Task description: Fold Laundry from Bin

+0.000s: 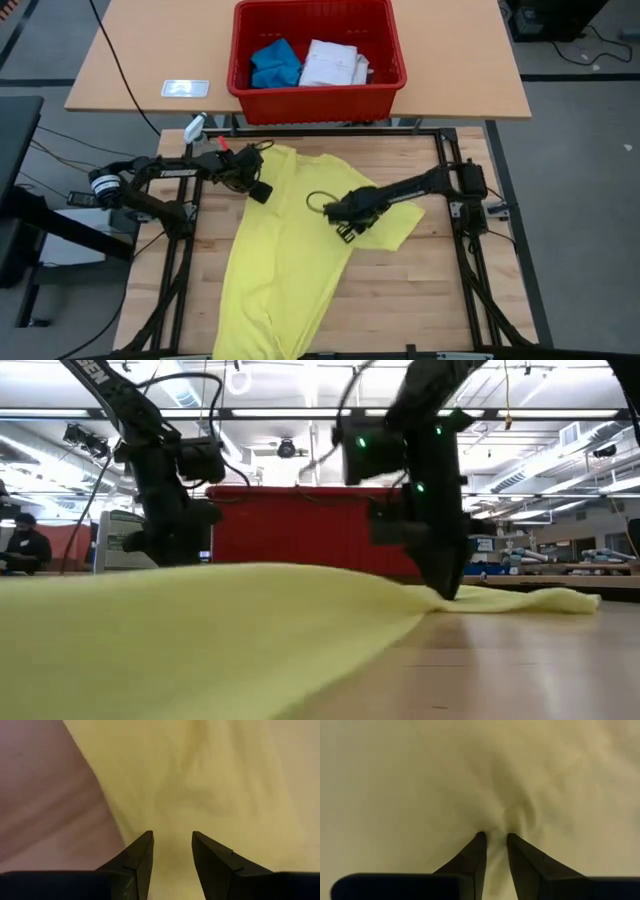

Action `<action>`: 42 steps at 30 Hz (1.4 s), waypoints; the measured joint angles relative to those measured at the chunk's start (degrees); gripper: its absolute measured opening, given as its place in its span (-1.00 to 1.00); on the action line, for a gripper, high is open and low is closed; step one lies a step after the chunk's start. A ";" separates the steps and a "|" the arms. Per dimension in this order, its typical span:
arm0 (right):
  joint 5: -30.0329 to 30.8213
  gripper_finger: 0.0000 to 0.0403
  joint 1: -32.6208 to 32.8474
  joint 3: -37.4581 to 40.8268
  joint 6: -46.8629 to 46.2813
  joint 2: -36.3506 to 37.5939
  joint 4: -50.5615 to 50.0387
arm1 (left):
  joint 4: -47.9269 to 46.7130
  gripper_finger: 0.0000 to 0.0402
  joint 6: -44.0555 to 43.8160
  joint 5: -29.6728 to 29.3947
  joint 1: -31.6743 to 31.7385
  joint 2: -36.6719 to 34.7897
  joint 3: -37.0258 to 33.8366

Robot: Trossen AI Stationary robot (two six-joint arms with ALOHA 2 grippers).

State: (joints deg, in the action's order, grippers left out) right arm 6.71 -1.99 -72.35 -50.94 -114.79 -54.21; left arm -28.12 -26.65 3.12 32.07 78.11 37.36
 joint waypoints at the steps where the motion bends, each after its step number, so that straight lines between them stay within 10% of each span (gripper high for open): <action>1: 1.09 -0.56 -1.54 0.77 1.90 0.68 -0.55 | -0.93 -0.29 -0.28 0.86 -0.21 -0.74 0.02; 15: 2.48 -0.56 -22.78 5.46 17.72 17.51 -1.20 | -1.94 -0.29 -5.18 8.61 -10.43 -5.40 0.20; 25: 0.71 -0.56 -0.67 5.30 -9.36 25.47 9.50 | 3.47 -0.29 -2.57 11.70 -26.30 -5.38 0.22; 42: -1.79 -0.56 21.20 5.17 -28.82 0.96 43.55 | -1.62 -0.29 1.68 10.05 -32.40 3.76 -0.31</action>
State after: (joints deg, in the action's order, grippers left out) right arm 4.92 19.21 -67.18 -79.76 -113.83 -10.66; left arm -29.74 -24.97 13.17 -0.33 81.86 37.05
